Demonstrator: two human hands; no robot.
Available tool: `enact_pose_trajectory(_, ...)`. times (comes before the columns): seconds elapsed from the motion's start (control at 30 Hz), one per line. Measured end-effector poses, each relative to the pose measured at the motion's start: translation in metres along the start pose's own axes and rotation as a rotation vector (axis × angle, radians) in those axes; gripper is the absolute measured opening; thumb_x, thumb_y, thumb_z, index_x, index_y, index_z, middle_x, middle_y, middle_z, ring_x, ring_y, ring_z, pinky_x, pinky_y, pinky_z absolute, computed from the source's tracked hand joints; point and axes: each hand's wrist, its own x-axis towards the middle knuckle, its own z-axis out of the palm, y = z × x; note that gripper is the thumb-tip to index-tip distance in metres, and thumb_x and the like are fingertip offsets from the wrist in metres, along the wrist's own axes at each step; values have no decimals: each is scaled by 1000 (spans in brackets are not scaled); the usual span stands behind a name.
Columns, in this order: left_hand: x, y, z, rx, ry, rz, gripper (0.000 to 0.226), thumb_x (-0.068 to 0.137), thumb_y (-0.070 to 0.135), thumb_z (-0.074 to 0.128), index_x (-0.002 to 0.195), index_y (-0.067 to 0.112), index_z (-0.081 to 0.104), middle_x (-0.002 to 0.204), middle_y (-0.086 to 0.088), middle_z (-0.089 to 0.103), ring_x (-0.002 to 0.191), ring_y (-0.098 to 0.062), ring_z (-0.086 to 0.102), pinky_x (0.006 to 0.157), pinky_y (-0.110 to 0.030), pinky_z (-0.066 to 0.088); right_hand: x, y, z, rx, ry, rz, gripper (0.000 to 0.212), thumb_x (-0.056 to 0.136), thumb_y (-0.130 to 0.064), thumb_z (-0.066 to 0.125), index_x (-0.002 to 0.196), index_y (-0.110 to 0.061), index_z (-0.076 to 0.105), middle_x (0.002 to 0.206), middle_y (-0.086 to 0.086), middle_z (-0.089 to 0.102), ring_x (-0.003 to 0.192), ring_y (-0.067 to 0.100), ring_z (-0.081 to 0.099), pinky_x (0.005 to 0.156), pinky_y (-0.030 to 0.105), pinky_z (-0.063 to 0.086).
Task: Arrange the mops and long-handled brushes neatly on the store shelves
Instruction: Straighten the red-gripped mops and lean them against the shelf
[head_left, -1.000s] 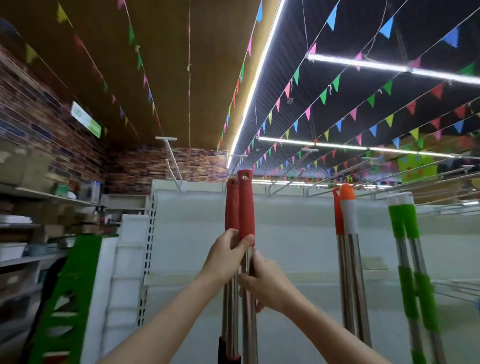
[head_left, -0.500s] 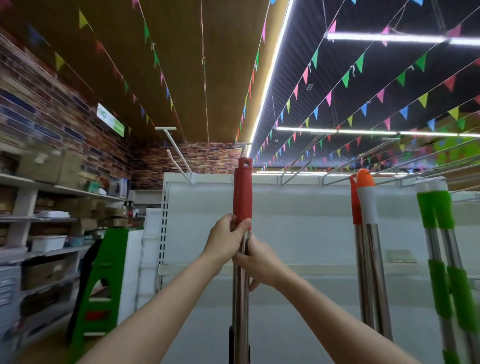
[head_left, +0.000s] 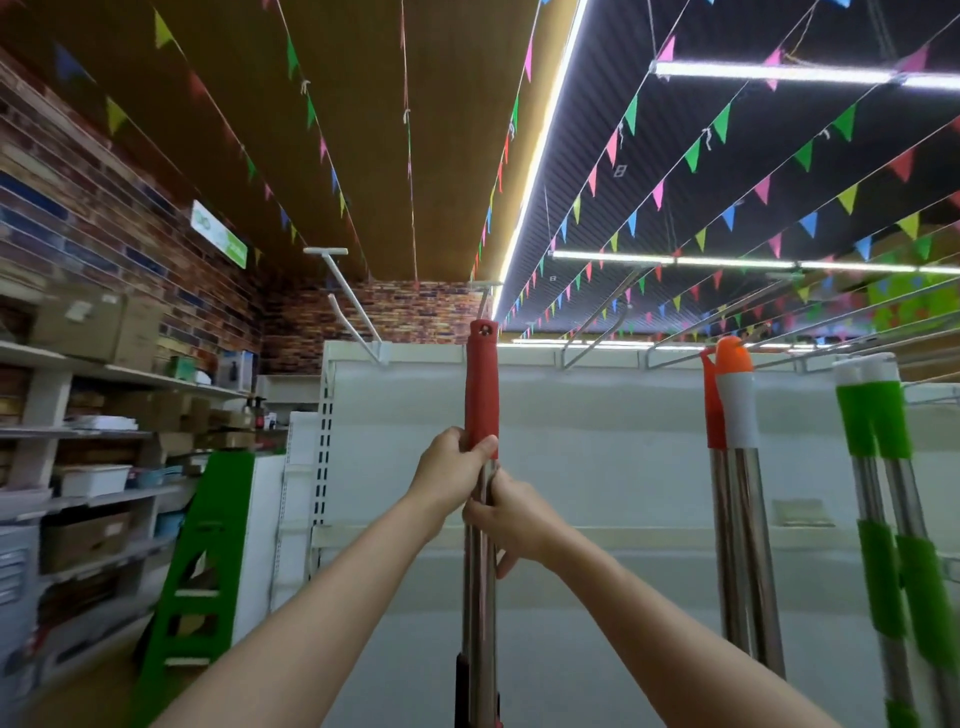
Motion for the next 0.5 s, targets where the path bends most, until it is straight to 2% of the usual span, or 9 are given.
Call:
enact_pose_trajectory(0.07, 6, 3, -1, -1, 15, 9, 15, 88, 32, 55, 85, 18, 57, 101, -12, 69, 97, -28, 64, 91, -48, 51, 5, -4, -6, -21, -10, 0, 47, 89, -12, 46, 134, -9, 34, 85, -2, 47, 68, 14, 56, 45, 33, 57)
enact_pose_trajectory(0.17, 10, 2, -1, 6, 39, 3, 20, 87, 32, 57, 71, 20, 54, 100, -15, 69, 97, -33, 64, 90, -49, 51, 6, -8, -7, -30, -22, 29, 44, 89, -11, 49, 131, -6, 37, 94, 7, 50, 78, 23, 58, 44, 33, 57)
enact_pose_trajectory(0.27, 4, 2, 0, 55, 53, 7, 23, 87, 35, 56, 72, 17, 56, 101, -18, 67, 98, -33, 63, 90, -47, 51, 4, -8, -5, -71, -17, 48, 27, 90, -14, 55, 113, -4, 48, 102, 15, 54, 87, 29, 62, 55, 41, 59)
enact_pose_trajectory(0.33, 0, 2, -1, 95, 42, 8, 20, 87, 35, 56, 82, 16, 57, 104, -18, 67, 98, -32, 62, 91, -44, 50, -1, -6, -4, -101, -9, 57, 26, 88, -17, 59, 107, -1, 52, 103, 19, 58, 91, 34, 66, 67, 46, 60)
enact_pose_trajectory(0.43, -8, -9, 0, 114, -8, -16, 13, 83, 28, 62, 79, 18, 54, 104, -17, 66, 98, -32, 64, 89, -47, 52, -12, 0, -2, -141, 3, 19, 12, 87, -14, 62, 84, -11, 51, 97, 15, 57, 88, 33, 67, 80, 47, 57)
enact_pose_trajectory(0.5, -21, -24, 2, 135, -32, -52, 14, 80, 21, 65, 79, 21, 51, 100, -13, 65, 97, -31, 64, 88, -47, 53, -20, 8, 4, -125, 20, 1, 20, 85, -14, 64, 96, -9, 48, 98, 13, 55, 83, 28, 64, 82, 46, 57)
